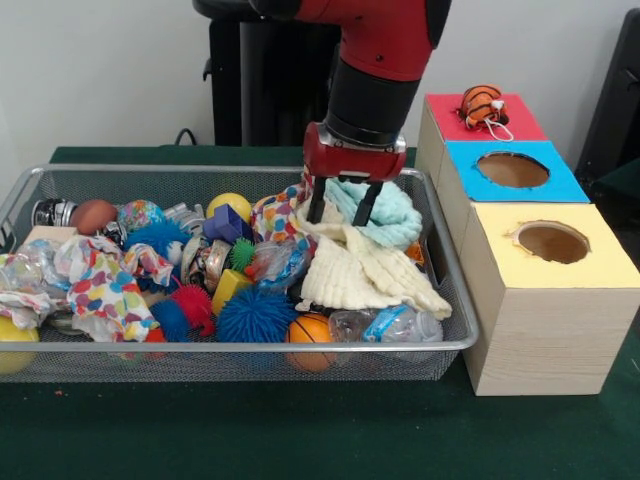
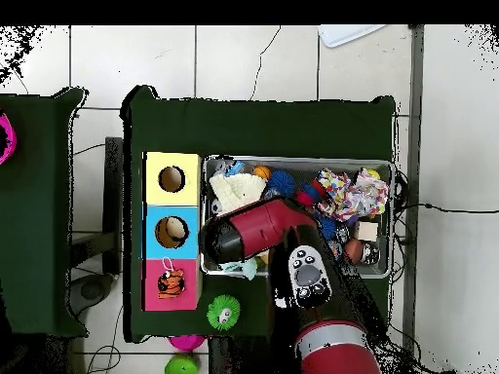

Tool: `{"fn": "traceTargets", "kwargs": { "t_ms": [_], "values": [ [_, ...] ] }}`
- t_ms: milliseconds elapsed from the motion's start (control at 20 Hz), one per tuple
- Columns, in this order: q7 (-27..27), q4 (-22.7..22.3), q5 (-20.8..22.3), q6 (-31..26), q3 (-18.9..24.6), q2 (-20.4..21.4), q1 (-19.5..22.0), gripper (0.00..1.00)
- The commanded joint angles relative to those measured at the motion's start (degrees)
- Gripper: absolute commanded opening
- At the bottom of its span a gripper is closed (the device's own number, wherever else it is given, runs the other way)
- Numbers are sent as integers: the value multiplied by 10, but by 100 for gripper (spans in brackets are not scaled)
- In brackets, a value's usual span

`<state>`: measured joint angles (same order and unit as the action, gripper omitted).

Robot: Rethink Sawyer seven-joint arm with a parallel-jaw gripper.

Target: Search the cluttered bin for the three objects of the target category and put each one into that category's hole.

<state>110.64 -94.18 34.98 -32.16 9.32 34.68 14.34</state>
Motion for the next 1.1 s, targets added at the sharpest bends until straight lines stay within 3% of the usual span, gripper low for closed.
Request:
{"fn": "traceTargets", "kwargs": {
  "t_ms": [50,500,550,750,1100],
  "values": [
    [11,-49,-57,-3,53,-1,51,100],
    [22,-34,-27,30,26,-21,37,100],
    [29,-31,-27,27,20,-22,34,0],
    [13,-20,-10,34,19,-26,30,0],
    [14,-19,-19,32,20,-30,37,0]
  ]
}}
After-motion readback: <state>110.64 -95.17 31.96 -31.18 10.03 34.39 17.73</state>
